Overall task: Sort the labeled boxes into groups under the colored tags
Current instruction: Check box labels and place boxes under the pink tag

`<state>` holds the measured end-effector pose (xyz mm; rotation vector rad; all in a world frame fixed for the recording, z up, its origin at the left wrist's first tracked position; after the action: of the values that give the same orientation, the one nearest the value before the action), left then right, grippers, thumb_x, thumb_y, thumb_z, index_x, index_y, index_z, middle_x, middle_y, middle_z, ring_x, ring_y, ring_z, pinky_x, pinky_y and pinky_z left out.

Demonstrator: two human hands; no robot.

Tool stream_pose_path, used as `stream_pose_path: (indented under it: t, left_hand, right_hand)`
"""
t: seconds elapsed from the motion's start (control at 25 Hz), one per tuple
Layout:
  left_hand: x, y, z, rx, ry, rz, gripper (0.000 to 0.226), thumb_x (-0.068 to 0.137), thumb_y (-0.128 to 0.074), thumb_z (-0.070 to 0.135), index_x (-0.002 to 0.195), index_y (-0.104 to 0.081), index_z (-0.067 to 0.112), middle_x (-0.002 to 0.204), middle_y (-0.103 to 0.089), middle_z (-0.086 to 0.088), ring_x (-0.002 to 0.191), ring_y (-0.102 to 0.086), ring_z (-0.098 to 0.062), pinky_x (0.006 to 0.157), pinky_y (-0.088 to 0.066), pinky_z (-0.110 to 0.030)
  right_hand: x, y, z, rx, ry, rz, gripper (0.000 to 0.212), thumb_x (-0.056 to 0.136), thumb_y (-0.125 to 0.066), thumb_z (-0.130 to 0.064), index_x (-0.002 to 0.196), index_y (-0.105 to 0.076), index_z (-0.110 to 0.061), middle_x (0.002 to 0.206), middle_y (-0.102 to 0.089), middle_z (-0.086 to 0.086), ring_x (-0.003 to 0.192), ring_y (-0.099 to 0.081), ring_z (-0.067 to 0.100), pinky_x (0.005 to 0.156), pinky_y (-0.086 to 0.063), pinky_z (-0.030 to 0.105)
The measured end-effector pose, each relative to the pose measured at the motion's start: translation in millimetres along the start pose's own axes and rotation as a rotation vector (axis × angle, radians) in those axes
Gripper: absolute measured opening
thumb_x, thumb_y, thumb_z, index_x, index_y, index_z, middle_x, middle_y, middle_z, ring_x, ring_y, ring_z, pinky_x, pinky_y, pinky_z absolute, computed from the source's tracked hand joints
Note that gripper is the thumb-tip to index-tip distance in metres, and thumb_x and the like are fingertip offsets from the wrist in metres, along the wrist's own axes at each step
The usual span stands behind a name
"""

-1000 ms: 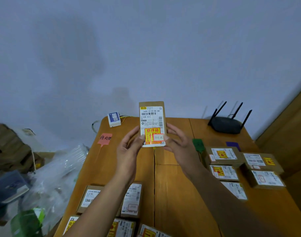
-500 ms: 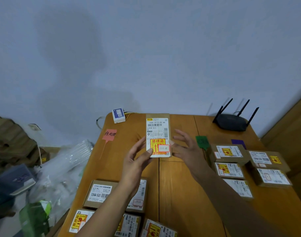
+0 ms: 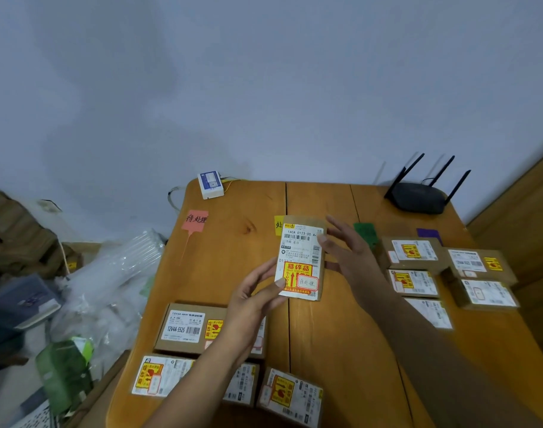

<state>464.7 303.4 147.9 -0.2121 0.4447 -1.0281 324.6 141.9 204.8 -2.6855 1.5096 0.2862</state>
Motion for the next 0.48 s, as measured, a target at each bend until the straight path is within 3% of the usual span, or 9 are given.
stream_pose_path:
  t: [0.08,0.2,0.36,0.48]
  left_hand:
    - [1.4,8.1,-3.2,-0.053,0.011,0.009,0.05,0.086,-0.081,0.02,0.133,-0.068,0.026,0.133,-0.071,-0.005,0.122,-0.07,-0.025,0.091,-0.061,-0.033]
    - [1.5,18.9,-2.3,-0.103,0.019,0.038,0.048,0.088,-0.077,0.017,0.135,-0.067,0.021,0.135,-0.07,-0.008,0.125,-0.067,-0.025,0.093,-0.06,-0.032]
    - [-10.0,24.7,-2.5,-0.149,0.018,0.155,0.051,0.092,-0.073,0.012,0.141,-0.06,0.018,0.137,-0.068,-0.013,0.128,-0.065,-0.028,0.11,-0.049,-0.045]
    - [-13.9,37.4,-5.5,-0.265,0.047,0.3,0.056,0.089,-0.075,0.007,0.142,-0.056,0.013,0.135,-0.065,-0.026,0.125,-0.066,-0.034,0.11,-0.049,-0.049]
  right_hand:
    - [4.2,-7.7,4.3,-0.021,0.008,-0.002,0.045,0.096,-0.069,-0.02,0.137,-0.059,-0.037,0.131,-0.063,-0.013,0.11,-0.07,0.015,0.08,-0.065,0.032]
    - [13.2,-19.3,9.3,0.044,0.004,-0.026,0.032,0.095,-0.071,-0.017,0.117,-0.069,-0.041,0.125,-0.067,-0.015,0.106,-0.074,0.015,0.072,-0.064,0.027]
    - [26.7,-40.7,11.7,0.017,0.01,-0.075,0.036,0.094,-0.073,-0.024,0.127,-0.066,-0.035,0.133,-0.062,-0.015,0.101,-0.073,0.005,0.07,-0.062,0.023]
    - [40.0,-62.5,17.7,0.018,0.002,-0.115,0.04,0.093,-0.074,-0.026,0.131,-0.064,-0.035,0.139,-0.058,-0.012,0.108,-0.069,0.005,0.075,-0.061,0.027]
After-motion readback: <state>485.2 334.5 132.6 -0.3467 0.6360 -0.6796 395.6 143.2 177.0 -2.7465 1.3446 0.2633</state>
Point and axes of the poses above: each hand's wrist, its own x-axis towards the middle knuckle, its own y-axis out of the back of the hand, z = x × y, the point moved 1 cm from there along x, towards the middle knuckle
